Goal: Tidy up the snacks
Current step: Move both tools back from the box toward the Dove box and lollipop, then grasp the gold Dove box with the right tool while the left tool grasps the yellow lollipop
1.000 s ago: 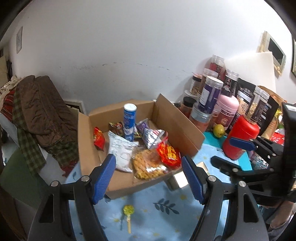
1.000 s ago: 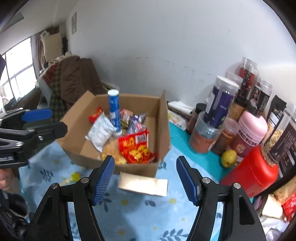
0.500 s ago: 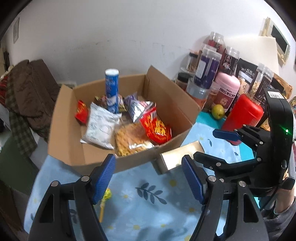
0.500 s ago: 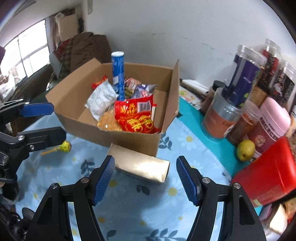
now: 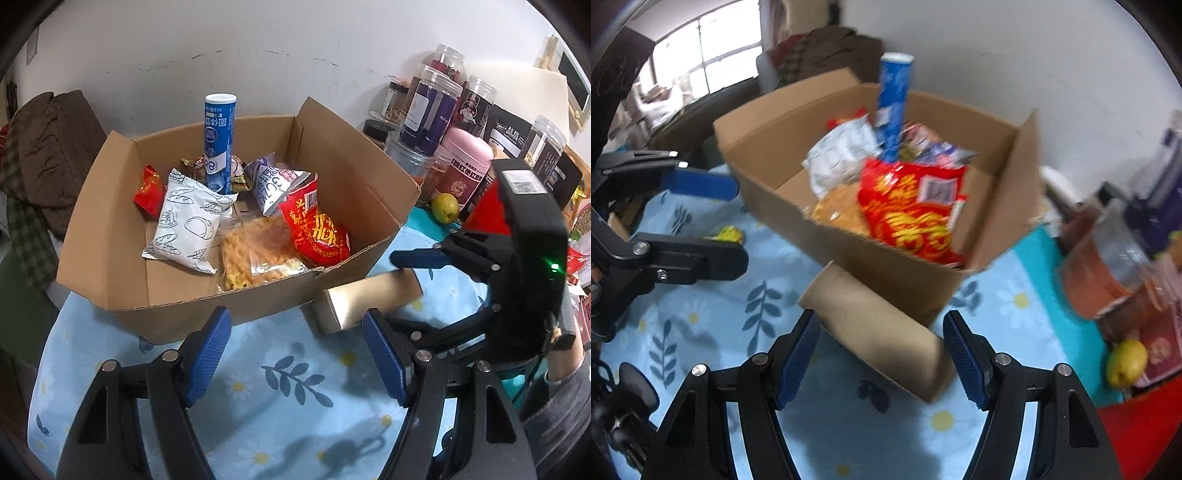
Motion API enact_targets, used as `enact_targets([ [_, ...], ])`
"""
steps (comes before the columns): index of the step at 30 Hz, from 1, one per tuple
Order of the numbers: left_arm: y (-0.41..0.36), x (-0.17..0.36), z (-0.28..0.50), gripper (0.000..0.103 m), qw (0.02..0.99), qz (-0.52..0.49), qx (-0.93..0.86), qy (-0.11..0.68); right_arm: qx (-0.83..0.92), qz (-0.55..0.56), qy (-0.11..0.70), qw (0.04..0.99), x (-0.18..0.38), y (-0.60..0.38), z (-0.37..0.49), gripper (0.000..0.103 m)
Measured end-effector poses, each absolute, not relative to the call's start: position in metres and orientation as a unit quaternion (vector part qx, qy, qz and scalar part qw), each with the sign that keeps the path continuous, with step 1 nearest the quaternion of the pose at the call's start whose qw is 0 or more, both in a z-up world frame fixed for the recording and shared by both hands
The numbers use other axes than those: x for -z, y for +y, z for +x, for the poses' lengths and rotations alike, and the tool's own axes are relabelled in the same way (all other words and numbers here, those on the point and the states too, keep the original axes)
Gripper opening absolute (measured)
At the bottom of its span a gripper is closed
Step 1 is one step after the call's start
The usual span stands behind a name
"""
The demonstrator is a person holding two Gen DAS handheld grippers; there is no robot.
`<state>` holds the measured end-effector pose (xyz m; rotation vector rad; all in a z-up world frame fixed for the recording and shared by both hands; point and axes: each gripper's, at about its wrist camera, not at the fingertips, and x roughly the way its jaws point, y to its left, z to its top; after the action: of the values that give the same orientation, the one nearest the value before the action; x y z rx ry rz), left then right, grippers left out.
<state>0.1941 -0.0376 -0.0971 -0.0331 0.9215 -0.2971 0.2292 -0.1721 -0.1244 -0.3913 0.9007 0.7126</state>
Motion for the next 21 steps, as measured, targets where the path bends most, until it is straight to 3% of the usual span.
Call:
enact_targets([
  [4, -0.030, 0.097, 0.192, 0.073, 0.886, -0.017, 0.138, 0.443, -0.328, -0.191, 0.437, 0.816, 0.132, -0.166, 0.227, 0.068],
  [10, -0.011, 0.103, 0.185, 0.073, 0.884, -0.025, 0.124, 0.450, -0.296, -0.166, 0.471, 0.814, 0.132, -0.165, 0.221, 0.055],
  [12, -0.001, 0.106, 0.182, 0.073, 0.884, -0.031, 0.120, 0.451, -0.288, -0.146, 0.486, 0.812, 0.131, -0.165, 0.219, 0.042],
  [14, 0.006, 0.110, 0.177, 0.073, 0.885, -0.029, 0.114, 0.451, -0.281, -0.126, 0.497, 0.811, 0.133, -0.165, 0.213, 0.037],
  [21, 0.028, 0.132, 0.170, 0.073, 0.880, -0.026, 0.109, 0.461, -0.249, -0.088, 0.519, 0.813, 0.133, -0.159, 0.186, 0.037],
])
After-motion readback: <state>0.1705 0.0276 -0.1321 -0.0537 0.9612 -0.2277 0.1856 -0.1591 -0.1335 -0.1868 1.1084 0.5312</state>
